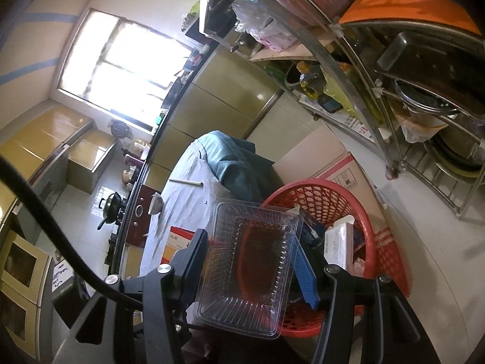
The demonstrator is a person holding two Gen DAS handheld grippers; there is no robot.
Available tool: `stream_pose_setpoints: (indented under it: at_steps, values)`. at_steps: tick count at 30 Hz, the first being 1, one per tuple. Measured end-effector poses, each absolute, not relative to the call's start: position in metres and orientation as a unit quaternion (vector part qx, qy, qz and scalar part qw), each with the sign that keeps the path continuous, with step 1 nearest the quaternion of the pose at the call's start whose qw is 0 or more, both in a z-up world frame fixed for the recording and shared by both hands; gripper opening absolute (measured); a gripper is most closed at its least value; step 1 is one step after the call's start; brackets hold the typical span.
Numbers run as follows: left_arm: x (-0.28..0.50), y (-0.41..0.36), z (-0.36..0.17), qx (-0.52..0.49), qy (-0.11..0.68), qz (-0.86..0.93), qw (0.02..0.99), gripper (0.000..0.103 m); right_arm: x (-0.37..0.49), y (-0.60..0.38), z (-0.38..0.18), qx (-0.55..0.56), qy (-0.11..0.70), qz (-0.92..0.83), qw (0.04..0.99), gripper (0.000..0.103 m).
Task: Collect trash
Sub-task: 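Open the left tool to drop the box while the right tool drops the tray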
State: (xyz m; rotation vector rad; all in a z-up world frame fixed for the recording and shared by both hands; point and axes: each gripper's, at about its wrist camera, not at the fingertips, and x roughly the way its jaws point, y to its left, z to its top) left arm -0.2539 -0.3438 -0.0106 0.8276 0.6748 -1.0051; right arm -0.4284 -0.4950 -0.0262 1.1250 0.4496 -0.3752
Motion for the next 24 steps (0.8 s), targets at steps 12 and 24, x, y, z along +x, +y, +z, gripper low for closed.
stream_pose_setpoints:
  at_steps: [12,24]
  values:
    - [-0.252,-0.345,-0.023,0.370,0.330,-0.469,0.731,0.052,-0.427,-0.494,-0.029,0.519,0.211,-0.184,0.807,0.059]
    - [-0.249,-0.344,-0.024,0.364,0.339,-0.476,0.725,0.059,-0.429,-0.496,-0.029,0.536,0.188,-0.180,0.803,0.070]
